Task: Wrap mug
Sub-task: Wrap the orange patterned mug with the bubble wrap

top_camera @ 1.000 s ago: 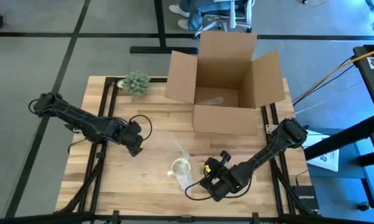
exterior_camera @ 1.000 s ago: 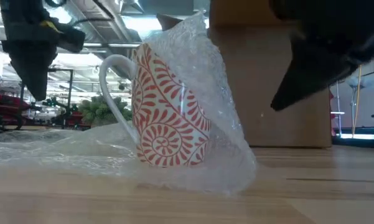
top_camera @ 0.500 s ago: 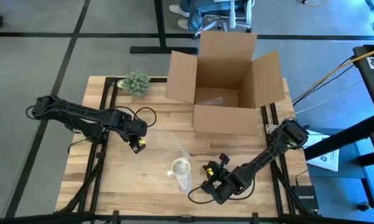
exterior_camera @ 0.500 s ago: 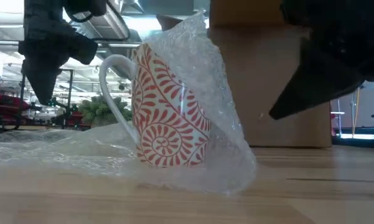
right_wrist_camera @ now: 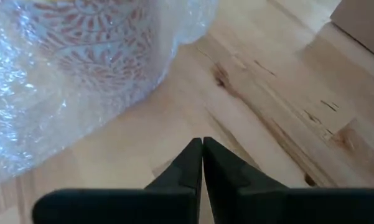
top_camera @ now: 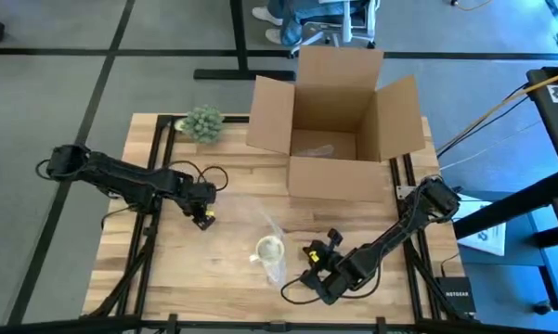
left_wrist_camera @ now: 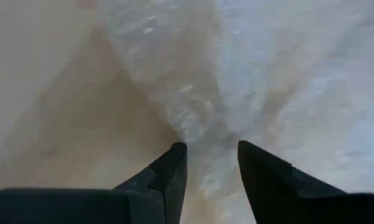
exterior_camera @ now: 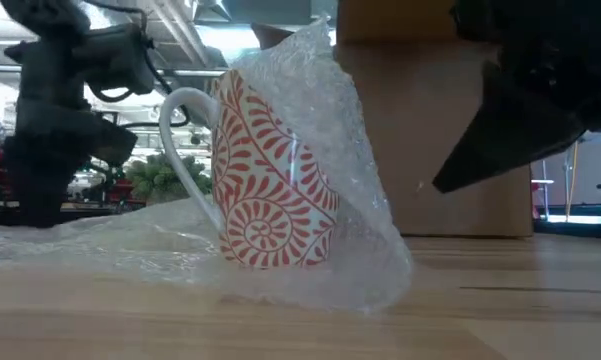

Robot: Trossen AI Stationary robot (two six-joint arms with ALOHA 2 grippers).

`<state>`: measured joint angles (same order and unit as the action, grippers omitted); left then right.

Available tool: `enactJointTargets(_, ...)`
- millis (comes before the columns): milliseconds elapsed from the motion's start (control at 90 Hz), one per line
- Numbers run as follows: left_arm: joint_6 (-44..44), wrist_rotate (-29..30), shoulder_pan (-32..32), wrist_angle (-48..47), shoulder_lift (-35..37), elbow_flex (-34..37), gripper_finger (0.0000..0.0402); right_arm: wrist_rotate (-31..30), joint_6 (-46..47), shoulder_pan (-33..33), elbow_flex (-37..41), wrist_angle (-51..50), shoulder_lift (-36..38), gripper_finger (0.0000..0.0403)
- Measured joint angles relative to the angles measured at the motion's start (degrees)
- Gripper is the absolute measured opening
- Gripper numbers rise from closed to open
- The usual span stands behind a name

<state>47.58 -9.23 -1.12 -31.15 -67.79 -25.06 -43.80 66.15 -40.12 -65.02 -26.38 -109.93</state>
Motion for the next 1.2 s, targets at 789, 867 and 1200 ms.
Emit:
enactJointTargets(789, 1.4, -0.2, -7.8, 4.8, 1.8, -5.6, 0.0001, -0.6, -1.5, 0.0, 0.0, -0.8, 0.0, 0.0001)
enactJointTargets(867, 1.4, 1.0, -9.3, 4.7, 3.1, -9.0, 0.0000, -0.5, -2.4, 0.0, -0.1, -0.8, 0.0, 0.0001)
enactJointTargets(1200, -3.0, 6.5, -13.6, 12.6, 4.7, -17.3, 0.0000, 0.4, -13.0, 2.1, -1.2, -0.1, 0.7, 0.0001)
